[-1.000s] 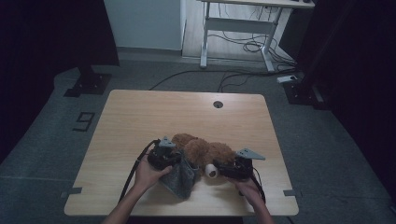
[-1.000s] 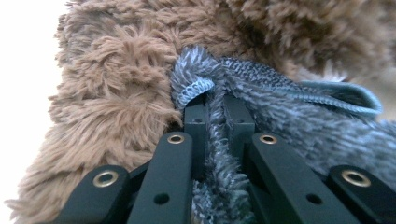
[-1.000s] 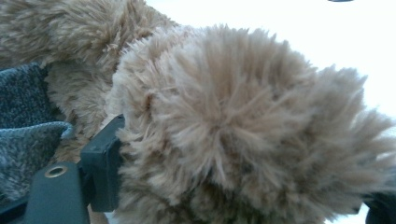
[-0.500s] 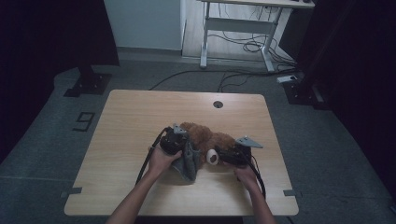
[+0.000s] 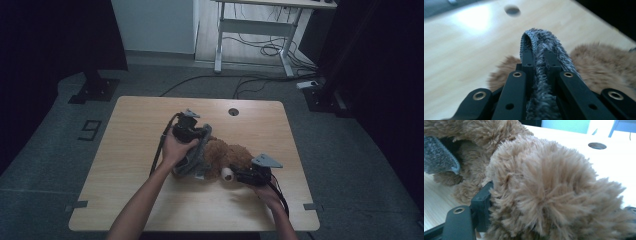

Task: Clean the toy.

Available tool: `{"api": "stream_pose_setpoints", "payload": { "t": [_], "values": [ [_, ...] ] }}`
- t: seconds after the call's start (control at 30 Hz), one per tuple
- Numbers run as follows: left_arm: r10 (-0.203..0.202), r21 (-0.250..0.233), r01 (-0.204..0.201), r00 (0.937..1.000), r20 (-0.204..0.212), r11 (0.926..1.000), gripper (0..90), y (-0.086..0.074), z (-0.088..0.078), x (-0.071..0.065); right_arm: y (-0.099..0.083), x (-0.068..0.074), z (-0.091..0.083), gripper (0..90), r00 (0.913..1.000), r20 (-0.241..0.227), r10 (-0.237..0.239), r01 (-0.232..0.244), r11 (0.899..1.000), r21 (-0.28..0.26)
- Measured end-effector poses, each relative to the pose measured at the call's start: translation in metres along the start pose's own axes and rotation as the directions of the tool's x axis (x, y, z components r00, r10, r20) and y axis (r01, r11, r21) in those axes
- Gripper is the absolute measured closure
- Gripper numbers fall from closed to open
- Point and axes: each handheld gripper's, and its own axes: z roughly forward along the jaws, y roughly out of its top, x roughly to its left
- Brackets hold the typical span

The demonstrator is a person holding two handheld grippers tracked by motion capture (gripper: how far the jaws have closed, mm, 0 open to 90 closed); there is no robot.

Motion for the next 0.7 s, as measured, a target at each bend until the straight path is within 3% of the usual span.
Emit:
{"api": "stream_pose_setpoints", "payload": {
  "t": [0.1,0.2,0.33,0.47,0.57,0.63,0.7],
  "values": [
    [-0.004,0.000,0.004,0.9999,0.014,1.0000,81.1,-0.012,0.012,-0.004,-0.001,-0.001,-0.001,20.9,0.9999,-0.003,0.012,-0.012,1.000,0.001],
    [-0.041,-0.031,0.043,0.9979,0.050,0.9986,81.4,-0.024,0.006,-0.001,0.001,-0.003,-0.005,15.5,0.9989,-0.023,0.041,-0.040,0.999,0.016],
    [-0.028,-0.058,0.031,0.9982,0.052,0.9978,81.5,-0.040,-0.005,-0.005,0.008,-0.006,-0.020,13.4,0.9918,-0.082,0.098,-0.096,0.995,0.030],
    [-0.012,-0.094,0.018,0.9983,0.057,0.9954,81.6,-0.057,-0.013,-0.013,0.024,-0.005,-0.040,13.4,0.9806,-0.088,0.175,-0.180,0.983,-0.042],
    [-0.007,-0.109,0.014,0.9980,0.063,0.9940,81.6,-0.067,-0.019,-0.017,0.030,0.002,-0.033,12.9,0.9880,-0.049,0.147,-0.145,0.989,0.030],
    [-0.006,-0.112,0.014,0.9976,0.069,0.9936,81.6,-0.075,-0.023,-0.020,0.027,0.005,-0.021,9.9,0.9882,-0.062,0.140,-0.132,0.984,0.122],
    [0.005,-0.118,0.003,0.9974,0.072,0.9930,81.7,-0.085,-0.027,-0.024,0.020,0.006,-0.014,7.5,0.9857,-0.071,0.153,-0.140,0.977,0.164]
  ]
}}
